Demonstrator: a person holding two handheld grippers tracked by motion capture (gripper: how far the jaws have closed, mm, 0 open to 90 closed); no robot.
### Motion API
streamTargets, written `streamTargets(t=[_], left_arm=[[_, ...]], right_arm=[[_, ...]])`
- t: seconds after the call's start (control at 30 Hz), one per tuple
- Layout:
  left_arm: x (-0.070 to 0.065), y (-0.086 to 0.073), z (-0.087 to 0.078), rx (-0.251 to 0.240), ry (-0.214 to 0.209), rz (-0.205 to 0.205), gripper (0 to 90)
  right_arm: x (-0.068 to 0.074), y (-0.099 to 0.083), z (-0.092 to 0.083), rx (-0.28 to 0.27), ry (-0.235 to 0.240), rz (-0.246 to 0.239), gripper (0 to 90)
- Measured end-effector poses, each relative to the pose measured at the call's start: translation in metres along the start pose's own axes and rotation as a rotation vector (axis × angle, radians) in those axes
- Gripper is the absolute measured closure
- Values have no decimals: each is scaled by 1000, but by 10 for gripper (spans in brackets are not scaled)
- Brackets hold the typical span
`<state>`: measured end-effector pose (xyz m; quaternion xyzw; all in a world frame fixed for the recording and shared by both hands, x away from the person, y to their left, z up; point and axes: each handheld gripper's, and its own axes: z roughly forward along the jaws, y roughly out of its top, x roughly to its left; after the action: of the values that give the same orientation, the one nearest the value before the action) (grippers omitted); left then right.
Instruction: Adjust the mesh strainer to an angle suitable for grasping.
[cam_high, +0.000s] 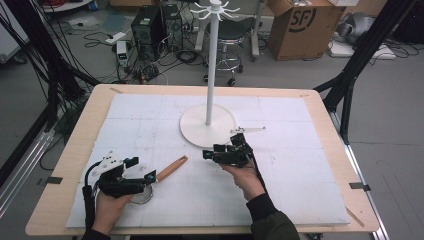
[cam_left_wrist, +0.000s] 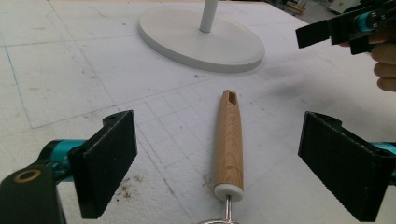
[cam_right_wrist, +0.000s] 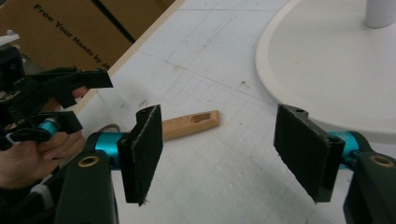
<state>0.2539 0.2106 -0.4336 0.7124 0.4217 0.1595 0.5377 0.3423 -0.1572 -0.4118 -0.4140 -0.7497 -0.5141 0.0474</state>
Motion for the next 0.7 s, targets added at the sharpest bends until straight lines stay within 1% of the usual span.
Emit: streamTargets(t=[0.03,0.07,0.1,0.13,0.23,0.27,0.3,0.37,0.43,0.5,0.53,0.57,0.63,0.67,0.7], left_arm=[[0,0,0,1,0,2,122],[0,0,0,-1,2,1,122],[-1,0,0,-1,1,0,122],[-1,0,0,-1,2,0,122],[0,0,1,3,1,4,122],[-1,0,1,3,0,2,122],[-1,0,1,3,-1,2,122],[-1,0,1,5,-4,6,122],[-1,0,0,3,-5,2,122],[-1,0,0,5,-3,2,122],[-1,0,0,6,-2,3,122],[-1,0,0,3,-3,2,122],[-1,0,0,-2,-4,0,122],[-1,0,0,-2,-2,1,122],[-1,0,0,-2,-1,2,122]], right_arm=[[-1,-2,-6,-17,8,-7,282],[-1,-2,-6,-17,8,-7,282],[-1,-3,-9,-27,10,-8,271],[-2,-5,-14,-39,9,-20,266],[-2,-8,-20,-54,9,-27,258],[-2,-10,-22,-58,9,-34,252],[-2,-12,-27,-68,1,-56,244],[-2,-13,-29,-76,5,-64,243],[-3,-16,-35,-89,3,-79,228],[-5,-20,-41,-107,6,-83,223],[-6,-22,-45,-114,0,-87,216],[-7,-24,-49,-113,-3,-86,210],[-10,-29,-55,-117,-5,-101,210],[-13,-33,-60,-109,-6,-117,207],[-13,-33,-60,-109,-6,-117,207]])
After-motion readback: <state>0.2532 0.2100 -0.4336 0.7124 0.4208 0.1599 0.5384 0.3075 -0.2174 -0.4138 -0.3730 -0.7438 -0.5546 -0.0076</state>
